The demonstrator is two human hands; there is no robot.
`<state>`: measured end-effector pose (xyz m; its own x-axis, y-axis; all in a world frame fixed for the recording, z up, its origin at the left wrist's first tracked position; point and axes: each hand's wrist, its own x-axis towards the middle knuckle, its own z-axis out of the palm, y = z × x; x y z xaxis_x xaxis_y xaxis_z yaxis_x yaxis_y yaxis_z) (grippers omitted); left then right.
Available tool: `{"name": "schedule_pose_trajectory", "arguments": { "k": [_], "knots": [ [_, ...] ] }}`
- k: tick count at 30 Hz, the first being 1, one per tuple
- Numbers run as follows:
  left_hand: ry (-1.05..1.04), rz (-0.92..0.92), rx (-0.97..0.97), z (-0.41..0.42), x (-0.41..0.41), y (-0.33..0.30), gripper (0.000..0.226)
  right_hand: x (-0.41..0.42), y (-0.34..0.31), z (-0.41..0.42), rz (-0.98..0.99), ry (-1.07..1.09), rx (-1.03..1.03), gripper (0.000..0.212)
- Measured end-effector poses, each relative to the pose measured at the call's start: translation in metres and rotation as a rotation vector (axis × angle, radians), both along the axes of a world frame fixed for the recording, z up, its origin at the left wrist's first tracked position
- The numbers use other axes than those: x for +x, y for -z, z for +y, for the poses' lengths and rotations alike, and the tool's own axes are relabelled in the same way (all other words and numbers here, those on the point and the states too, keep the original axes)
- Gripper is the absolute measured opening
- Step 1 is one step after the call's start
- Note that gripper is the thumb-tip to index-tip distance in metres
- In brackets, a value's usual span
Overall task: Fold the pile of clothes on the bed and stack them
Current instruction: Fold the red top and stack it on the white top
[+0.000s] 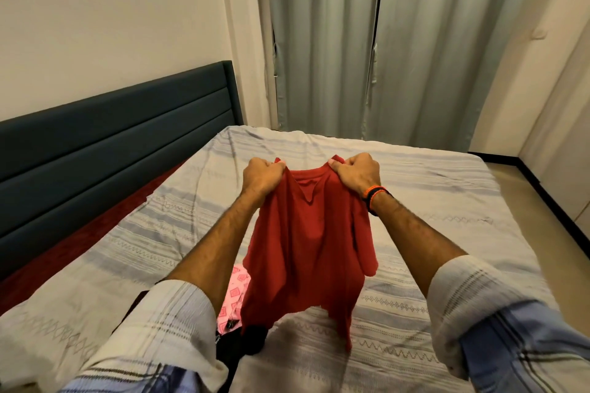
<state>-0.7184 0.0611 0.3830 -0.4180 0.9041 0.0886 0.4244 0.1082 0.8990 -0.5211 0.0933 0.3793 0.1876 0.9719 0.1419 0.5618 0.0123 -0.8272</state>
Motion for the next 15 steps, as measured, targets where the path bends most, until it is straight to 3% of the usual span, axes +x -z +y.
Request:
{"name": "schedule_pose_trajectory", "arguments": {
  "k": [5, 13, 15],
  "knots": [
    [0.023, -0.025, 0.001, -0.001, 0.033, 0.003, 0.046, -0.024, -0.002, -0.012, -0.038, -0.151, 0.032, 0.054],
    [0.038, -0.067, 0.003, -0.008, 0.039, 0.006, 0.028, -0.027, 0.000, -0.019, -0.117, -0.294, 0.084, 0.002],
    [0.046, -0.105, 0.001, -0.011, 0.041, 0.007, 0.024, -0.029, 0.003, -0.020, -0.121, -0.256, 0.133, 0.002]
  ]
}}
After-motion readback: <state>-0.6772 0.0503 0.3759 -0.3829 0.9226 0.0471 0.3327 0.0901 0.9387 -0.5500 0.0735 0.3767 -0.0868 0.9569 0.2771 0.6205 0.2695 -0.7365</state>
